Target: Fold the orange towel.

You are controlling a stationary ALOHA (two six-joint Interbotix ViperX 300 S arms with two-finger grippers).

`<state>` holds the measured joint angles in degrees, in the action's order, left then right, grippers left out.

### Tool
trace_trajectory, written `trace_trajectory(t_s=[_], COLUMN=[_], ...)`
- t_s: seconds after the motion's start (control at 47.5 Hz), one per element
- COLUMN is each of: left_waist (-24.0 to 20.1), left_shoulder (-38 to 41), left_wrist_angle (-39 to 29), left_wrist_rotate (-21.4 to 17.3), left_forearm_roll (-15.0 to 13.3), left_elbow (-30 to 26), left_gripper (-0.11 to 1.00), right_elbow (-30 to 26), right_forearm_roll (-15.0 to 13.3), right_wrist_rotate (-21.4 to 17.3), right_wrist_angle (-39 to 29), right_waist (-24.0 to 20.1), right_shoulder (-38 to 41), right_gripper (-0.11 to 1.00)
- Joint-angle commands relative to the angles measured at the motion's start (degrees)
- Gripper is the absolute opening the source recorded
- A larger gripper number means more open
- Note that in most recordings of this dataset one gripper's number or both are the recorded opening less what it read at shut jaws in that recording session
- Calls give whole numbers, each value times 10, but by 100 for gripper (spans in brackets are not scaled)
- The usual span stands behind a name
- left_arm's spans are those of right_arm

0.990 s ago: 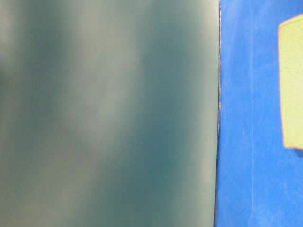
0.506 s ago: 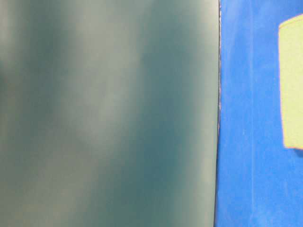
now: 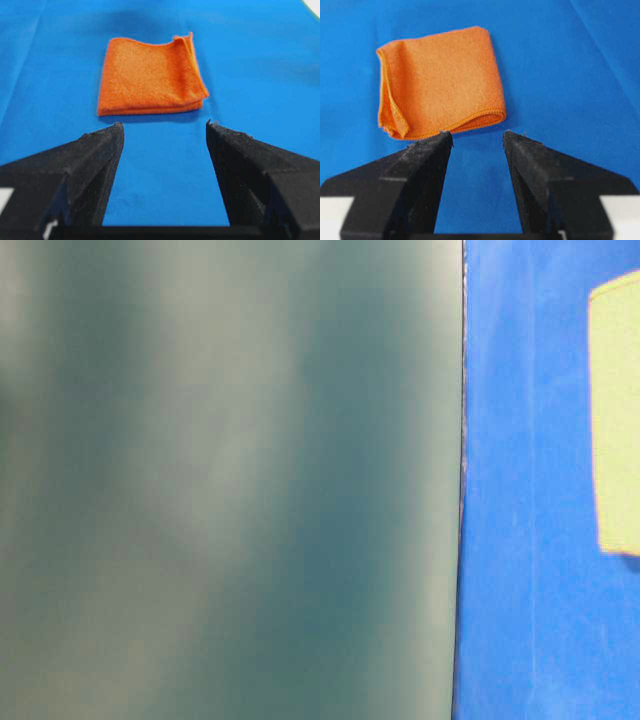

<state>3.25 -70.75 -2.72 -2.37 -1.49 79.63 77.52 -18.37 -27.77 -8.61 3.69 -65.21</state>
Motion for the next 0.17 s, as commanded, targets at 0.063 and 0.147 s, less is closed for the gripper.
trace_trajectory(t_s=[0.063, 0.147], left_waist=[-3, -3], left_shoulder=[4, 4], left_wrist_angle=[4, 4], left_wrist_rotate=[1, 1], left_forearm_roll=[-1, -1], left_elbow=[-7, -7], left_gripper=[61, 61], right_elbow=[-9, -9], right_forearm_roll=[0, 0], right_wrist_rotate=[-1, -1], right_wrist_angle=[4, 4], right_waist=[2, 2], right_shoulder=[6, 6], right_gripper=[53, 53])
